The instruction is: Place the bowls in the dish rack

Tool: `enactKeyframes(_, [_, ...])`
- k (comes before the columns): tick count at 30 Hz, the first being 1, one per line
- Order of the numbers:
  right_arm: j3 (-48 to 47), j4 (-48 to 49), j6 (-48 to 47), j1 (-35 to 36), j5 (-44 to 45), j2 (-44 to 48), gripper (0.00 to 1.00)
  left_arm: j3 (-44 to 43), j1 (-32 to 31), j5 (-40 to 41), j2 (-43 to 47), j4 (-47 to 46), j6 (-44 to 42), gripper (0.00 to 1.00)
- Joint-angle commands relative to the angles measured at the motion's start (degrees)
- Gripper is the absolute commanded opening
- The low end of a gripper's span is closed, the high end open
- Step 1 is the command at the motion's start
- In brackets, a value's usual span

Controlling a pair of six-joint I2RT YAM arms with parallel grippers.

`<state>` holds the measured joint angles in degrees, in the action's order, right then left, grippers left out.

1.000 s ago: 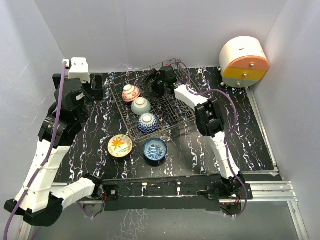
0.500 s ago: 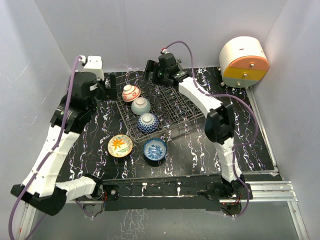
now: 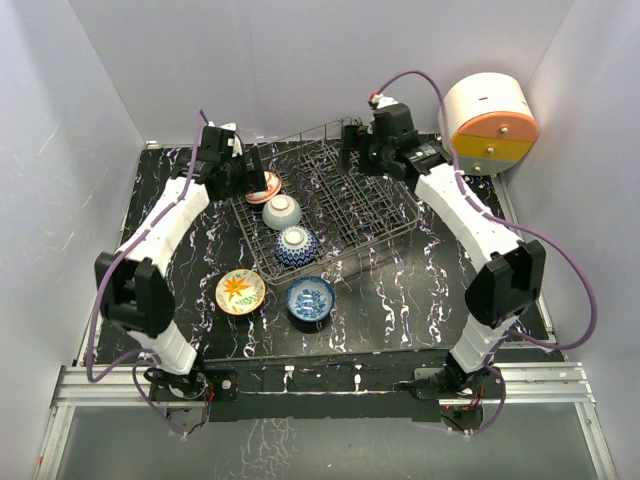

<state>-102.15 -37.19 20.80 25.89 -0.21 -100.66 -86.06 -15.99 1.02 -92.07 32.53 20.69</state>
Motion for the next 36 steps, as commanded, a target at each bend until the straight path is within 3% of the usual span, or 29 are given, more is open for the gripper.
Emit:
enactKeyframes(1, [4.36, -1.46, -4.2, -4.41, -1.33, 8.12, 0.99, -6.28, 0.74, -2.12, -5.77, -4.82, 4.91, 0.84])
enactKeyframes(8, [13.59, -0.99, -3.95, -5.48, -3.46, 15.98, 0.99, -13.88, 0.7, 6.02, -17.7, -10.02, 4.84, 0.83])
enactKeyframes(16, [17.08, -0.43, -3.69, -6.51, -5.4, 17.97, 0.99, -13.94, 0.79, 12.41, -22.66, -15.19, 5.14, 0.8])
enactKeyframes(24, [17.42, -0.43, -3.67, -7.68, -6.49, 16.72, 0.99, -14.4, 1.48, 12.68, -26.95, -19.17, 6.72, 0.78])
enactKeyframes(29, [16.9, -0.86, -3.33, -8.34, -7.37, 15.67, 1.0, -17.28, 1.54, 13.39, -30.14, -17.03, 7.35, 0.73])
enactKeyframes(36, [17.21, -0.87, -2.86, -9.6, -8.18, 14.65, 1.0, -15.35, 2.39, 14.09, -29.82, -17.83, 7.35, 0.73])
